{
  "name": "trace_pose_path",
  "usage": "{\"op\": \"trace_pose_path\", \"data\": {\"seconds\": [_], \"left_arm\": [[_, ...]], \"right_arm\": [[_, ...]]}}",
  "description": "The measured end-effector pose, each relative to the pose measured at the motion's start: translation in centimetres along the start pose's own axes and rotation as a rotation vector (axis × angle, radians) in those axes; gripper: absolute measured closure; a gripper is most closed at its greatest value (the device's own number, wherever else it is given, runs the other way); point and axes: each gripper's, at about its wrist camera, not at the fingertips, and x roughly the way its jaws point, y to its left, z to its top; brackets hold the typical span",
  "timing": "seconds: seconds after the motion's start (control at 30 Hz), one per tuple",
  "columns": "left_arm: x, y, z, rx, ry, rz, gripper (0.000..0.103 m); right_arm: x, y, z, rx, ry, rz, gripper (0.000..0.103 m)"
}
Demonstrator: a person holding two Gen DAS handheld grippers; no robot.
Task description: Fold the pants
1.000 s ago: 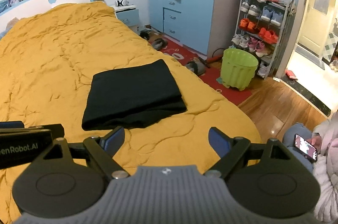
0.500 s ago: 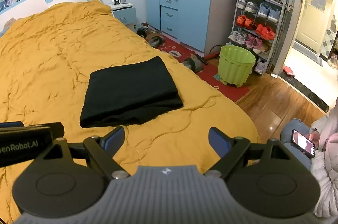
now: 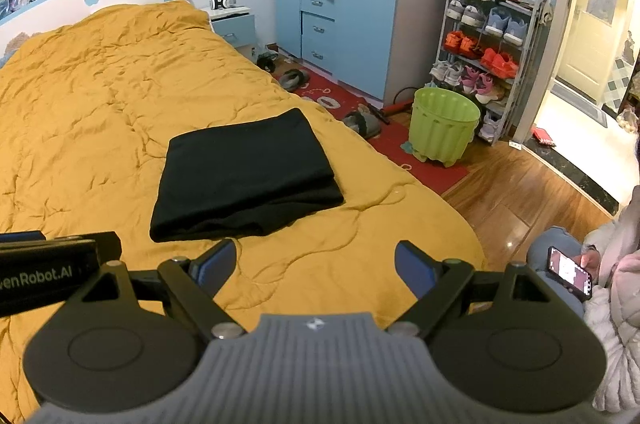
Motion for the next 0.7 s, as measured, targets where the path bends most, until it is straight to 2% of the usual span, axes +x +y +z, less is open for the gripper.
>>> {"op": "trace_pose_path", "data": {"seconds": [0.7], "left_arm": [[0.08,0.1,0.01,0.001,0.0,0.002,0.014]], "right_arm": [[-0.23,0.01,-0.09,0.0,-0.001,-0.003,0.02]]}}
